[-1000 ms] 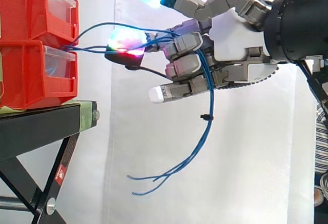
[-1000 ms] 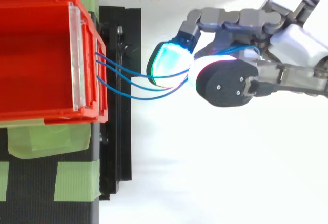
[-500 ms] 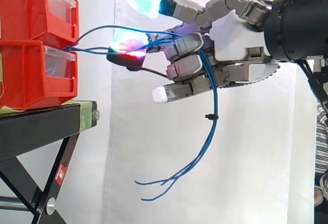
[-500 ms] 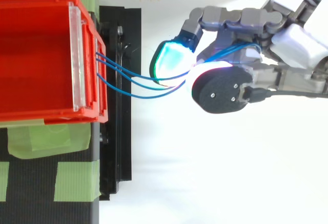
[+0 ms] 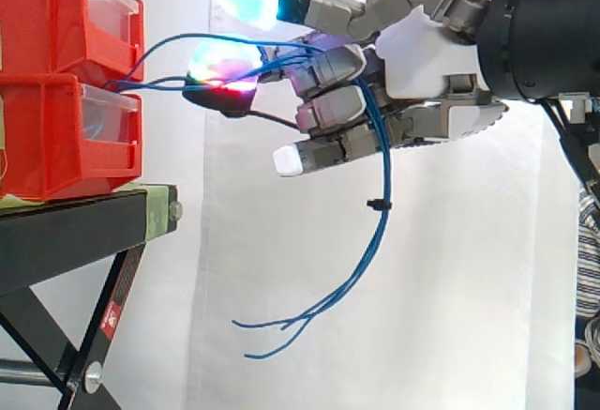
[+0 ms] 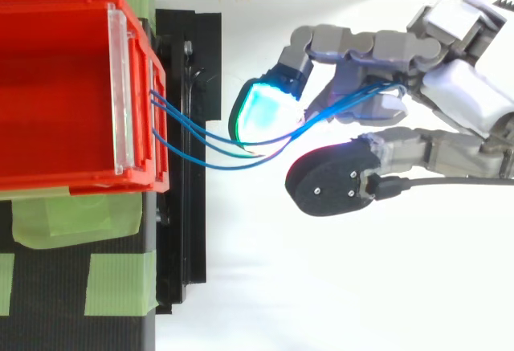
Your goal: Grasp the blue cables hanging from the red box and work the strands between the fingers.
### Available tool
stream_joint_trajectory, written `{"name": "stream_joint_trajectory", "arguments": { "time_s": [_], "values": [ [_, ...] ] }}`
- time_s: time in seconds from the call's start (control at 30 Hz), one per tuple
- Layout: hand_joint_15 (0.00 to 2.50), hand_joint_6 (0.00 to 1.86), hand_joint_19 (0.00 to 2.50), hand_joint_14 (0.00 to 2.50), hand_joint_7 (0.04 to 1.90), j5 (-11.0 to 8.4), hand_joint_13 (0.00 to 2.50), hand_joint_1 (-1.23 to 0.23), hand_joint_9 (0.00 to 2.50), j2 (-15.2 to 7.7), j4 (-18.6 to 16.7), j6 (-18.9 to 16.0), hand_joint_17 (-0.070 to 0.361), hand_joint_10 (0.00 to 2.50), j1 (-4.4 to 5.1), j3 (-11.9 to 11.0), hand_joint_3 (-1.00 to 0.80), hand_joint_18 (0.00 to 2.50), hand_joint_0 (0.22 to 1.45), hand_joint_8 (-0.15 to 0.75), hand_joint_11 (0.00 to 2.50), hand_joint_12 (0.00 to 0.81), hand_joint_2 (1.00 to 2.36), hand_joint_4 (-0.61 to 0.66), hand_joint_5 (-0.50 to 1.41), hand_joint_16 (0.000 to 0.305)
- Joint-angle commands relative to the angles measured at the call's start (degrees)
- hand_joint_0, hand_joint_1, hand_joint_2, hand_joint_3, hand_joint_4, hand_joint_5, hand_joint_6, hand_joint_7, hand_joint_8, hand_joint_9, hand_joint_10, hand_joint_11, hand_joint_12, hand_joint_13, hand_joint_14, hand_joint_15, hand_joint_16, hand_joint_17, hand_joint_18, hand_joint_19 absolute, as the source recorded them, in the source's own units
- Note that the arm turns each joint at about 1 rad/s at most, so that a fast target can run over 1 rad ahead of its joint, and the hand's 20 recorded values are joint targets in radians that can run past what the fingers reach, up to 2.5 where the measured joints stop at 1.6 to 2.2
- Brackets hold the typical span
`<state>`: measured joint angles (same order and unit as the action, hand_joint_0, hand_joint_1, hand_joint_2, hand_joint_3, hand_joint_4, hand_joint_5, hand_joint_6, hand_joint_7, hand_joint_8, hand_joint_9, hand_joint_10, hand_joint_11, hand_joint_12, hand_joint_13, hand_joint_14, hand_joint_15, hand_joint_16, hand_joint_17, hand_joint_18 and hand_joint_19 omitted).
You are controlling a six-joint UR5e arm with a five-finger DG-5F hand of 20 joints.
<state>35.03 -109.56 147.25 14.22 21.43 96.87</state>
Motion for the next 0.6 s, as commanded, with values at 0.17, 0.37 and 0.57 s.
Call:
{"name": "stream_joint_trajectory", "arguments": {
  "time_s": [0.17, 0.37, 0.57],
  "values": [
    [1.85, 0.01, 0.85, 2.5, 1.47, -0.75, 0.35, -0.69, 0.55, 0.0, -0.1, 0.7, 0.122, 2.5, 0.63, 0.1, -0.95, 0.79, 0.88, 0.435, 2.5, 0.47, 1.0, 0.24, 0.54, 0.054],
    [1.88, 0.0, 0.87, 2.5, 1.56, -1.19, 0.38, -0.69, 0.58, 0.0, 0.0, 1.5, 0.123, 2.5, 1.07, 0.1, -0.87, 0.82, 0.88, 0.432, 2.5, 0.477, 1.01, 0.23, 0.57, 0.055],
    [1.87, 0.05, 0.83, 2.5, 1.57, -2.16, 0.41, -0.7, 0.61, 0.0, -0.3, 2.1, 0.126, 2.5, 1.86, 0.0, -0.77, 0.84, 0.87, 0.435, 2.5, 0.477, 1.01, 0.23, 0.58, 0.056]
  ]
}}
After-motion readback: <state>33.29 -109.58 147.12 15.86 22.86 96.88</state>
